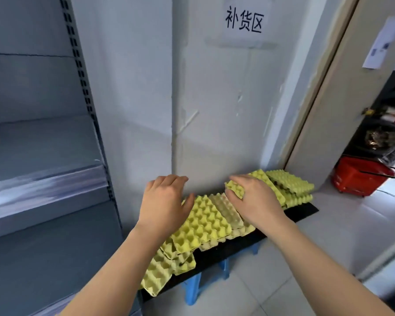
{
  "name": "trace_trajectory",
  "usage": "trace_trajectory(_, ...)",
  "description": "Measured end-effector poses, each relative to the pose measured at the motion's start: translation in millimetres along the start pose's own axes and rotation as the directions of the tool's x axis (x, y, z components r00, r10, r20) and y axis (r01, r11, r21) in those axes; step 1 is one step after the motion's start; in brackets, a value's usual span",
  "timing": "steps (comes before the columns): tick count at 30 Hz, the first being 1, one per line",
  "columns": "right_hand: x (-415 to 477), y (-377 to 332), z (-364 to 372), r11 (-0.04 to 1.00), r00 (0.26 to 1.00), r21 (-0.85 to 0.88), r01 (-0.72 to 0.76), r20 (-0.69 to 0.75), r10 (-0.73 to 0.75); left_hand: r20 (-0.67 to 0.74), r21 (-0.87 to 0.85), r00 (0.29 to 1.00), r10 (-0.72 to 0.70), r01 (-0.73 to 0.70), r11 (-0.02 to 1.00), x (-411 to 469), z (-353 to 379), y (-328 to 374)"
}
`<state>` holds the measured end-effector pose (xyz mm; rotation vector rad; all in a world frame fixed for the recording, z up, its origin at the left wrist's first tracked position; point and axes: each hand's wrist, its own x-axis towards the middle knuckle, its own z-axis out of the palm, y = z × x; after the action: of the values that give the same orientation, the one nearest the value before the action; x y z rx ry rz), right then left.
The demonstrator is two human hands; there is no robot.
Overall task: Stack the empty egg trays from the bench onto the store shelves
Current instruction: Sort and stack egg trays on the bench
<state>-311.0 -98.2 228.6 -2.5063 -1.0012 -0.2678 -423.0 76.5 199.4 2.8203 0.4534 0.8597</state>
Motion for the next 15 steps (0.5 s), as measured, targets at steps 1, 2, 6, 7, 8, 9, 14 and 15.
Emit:
trace_trajectory(1,2.6,21.1,2.5,1.0,1.0,-0.008,-0.027,0.011,0.027,0.032,-0.002,0.999,0.006,-0.006,1.0,7.8,19.9,9.9)
trace_trajectory(2,5.5,41.3,5.3,0.998,0.998,-0.011,-0.058,0.021,0.059,0.062,-0.004,0.998,0.011,-0.011,1.0,15.2,39.1,19.3)
trace_trajectory(6,26.0,121.5,24.1,0.986,0.984,-0.036,-0.166,0.059,0.167,0.171,-0.048,0.984,0.038,-0.03,0.998,49.5,113.4,50.5)
trace_trajectory(7,31.0,136.8,28.9,0.982,0.98,-0.043,-0.184,0.063,0.186,0.196,-0.055,0.98,0.043,-0.033,0.998,56.9,127.8,55.2)
trace_trajectory(8,35.5,149.1,32.7,0.979,0.977,-0.048,-0.2,0.067,0.203,0.214,-0.058,0.976,0.049,-0.038,0.998,63.5,139.1,58.6)
trace_trajectory(9,43.6,167.1,38.3,0.972,0.969,-0.05,-0.231,0.076,0.235,0.233,-0.065,0.971,0.06,-0.046,0.997,74.4,157.5,63.6)
trace_trajectory(14,92.9,246.0,62.6,0.933,0.926,-0.078,-0.351,0.12,0.358,0.344,-0.105,0.937,0.059,-0.024,0.994,134.4,245.3,83.2)
trace_trajectory(15,103.1,260.9,67.1,0.927,0.92,-0.066,-0.369,0.119,0.374,0.374,-0.101,0.926,0.055,-0.018,0.995,146.6,262.3,86.6)
